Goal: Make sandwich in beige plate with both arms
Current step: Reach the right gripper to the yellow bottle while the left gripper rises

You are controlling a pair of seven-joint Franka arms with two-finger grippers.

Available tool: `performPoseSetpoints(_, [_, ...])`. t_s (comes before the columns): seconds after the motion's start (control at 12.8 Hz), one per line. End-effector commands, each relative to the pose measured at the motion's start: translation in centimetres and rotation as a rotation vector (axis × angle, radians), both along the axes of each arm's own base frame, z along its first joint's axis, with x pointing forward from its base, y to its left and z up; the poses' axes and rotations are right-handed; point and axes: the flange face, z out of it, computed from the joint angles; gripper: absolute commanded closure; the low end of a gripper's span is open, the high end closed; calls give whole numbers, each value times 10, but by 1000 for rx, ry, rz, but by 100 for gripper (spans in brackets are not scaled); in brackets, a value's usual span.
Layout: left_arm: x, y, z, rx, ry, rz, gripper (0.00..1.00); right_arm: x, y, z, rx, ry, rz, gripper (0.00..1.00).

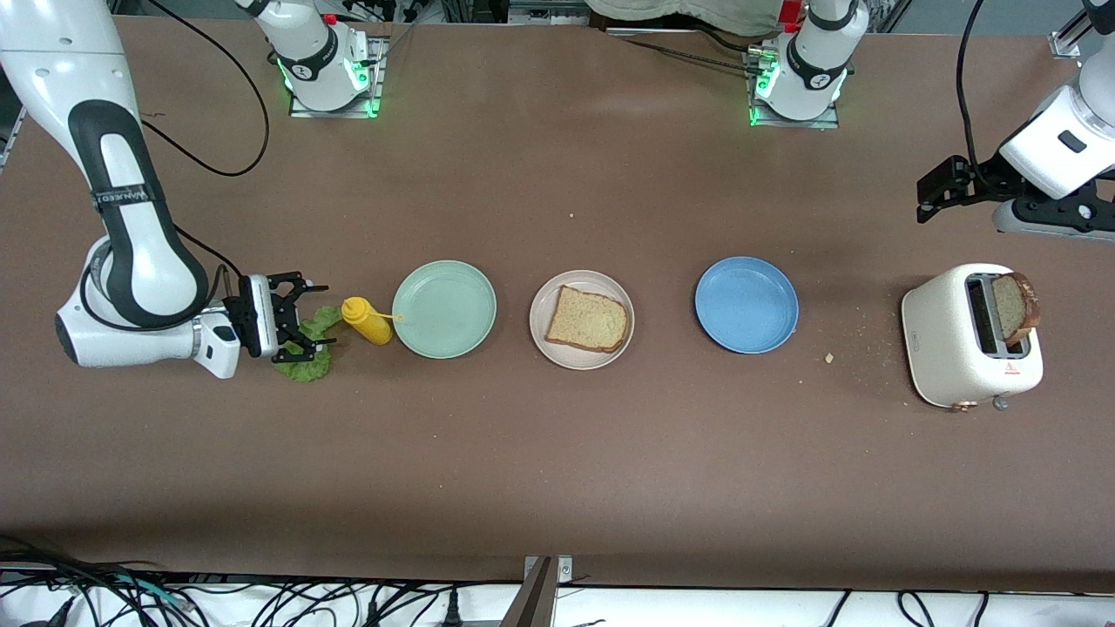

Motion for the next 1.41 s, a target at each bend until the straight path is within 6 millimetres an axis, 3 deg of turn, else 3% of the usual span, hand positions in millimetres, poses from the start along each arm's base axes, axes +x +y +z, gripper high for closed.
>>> performPoseSetpoints(0.0, [0,-3,0,-22,-9,-16,0,-4,-3,-27,111,-36,9,0])
performPoseSetpoints(0.39, [0,-1,-1,-17,-6,-16,0,-15,-8,-74,159,-10,0,0])
performPoseSetpoints(0.94, [1,10,-3,-15,1,2,0,-9,2,-81,183,-40,-62,0])
performPoseSetpoints(1.33, [0,11,-3,-15,3,2,0,-6,26,-78,180,-23,-80,5])
